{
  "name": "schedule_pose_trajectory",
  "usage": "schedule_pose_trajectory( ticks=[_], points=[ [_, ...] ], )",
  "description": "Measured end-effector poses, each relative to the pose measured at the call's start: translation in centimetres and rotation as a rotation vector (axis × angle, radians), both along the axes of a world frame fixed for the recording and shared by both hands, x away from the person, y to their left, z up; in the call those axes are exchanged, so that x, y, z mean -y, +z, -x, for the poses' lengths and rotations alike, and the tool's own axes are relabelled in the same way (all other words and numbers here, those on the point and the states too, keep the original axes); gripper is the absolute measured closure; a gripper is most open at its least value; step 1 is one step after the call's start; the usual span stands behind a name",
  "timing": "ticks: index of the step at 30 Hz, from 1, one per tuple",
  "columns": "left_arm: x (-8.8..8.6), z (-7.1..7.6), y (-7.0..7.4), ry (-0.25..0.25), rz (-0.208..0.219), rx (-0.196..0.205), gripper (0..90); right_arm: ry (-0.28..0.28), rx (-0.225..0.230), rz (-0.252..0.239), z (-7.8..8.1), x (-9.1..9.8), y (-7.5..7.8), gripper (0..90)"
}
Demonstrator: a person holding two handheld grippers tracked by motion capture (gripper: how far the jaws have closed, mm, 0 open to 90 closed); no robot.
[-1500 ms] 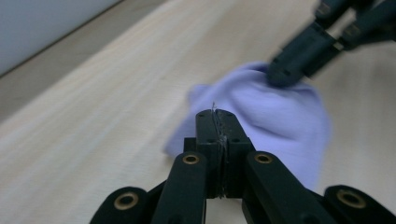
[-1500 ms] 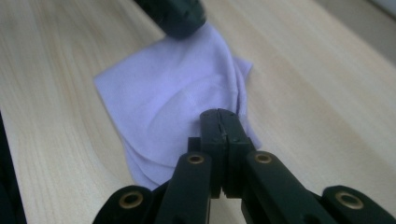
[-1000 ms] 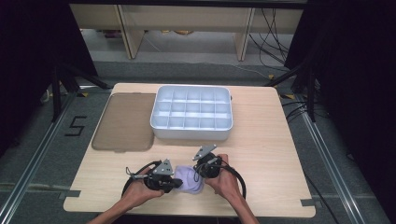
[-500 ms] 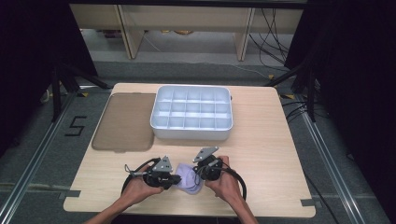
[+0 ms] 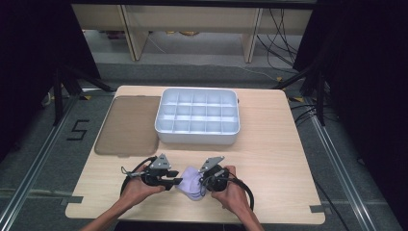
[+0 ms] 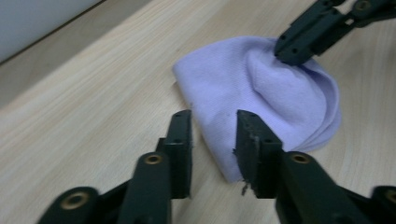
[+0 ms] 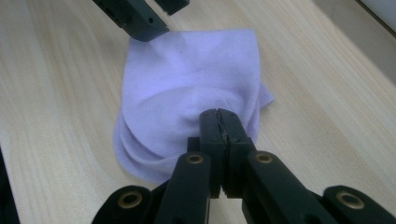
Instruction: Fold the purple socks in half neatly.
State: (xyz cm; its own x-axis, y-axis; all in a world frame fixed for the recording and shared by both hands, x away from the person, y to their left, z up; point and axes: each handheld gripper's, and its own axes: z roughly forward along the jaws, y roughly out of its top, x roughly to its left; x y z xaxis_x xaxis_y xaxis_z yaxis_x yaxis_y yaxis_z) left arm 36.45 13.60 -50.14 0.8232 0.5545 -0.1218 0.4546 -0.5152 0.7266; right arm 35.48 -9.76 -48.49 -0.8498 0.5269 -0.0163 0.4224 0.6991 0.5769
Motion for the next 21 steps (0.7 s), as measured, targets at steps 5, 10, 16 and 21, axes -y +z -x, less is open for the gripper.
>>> schedule_pose_trajectory(
  ticks=[5, 10, 16, 21],
  points=[
    [0.6, 0.1, -0.6, 0.013, 0.011, -0.106, 52.2, 0.000, 0.008, -0.002, 0.4, -0.1, 0.3, 89.6],
    [0.8, -0.2, -0.7, 0.003, -0.006, -0.116, 60.4, 0.000, 0.008, -0.013, 0.5, -0.1, 0.3, 89.6],
    [0.9, -0.1, -1.0, 0.004, 0.039, -0.112, 78.9, -0.006, 0.014, -0.028, 0.8, -0.2, 0.5, 89.6],
    [0.6, 0.2, -0.5, -0.006, 0.041, -0.066, 83.6, 0.032, 0.003, -0.077, 1.3, -0.8, 0.9, 89.6]
  ],
)
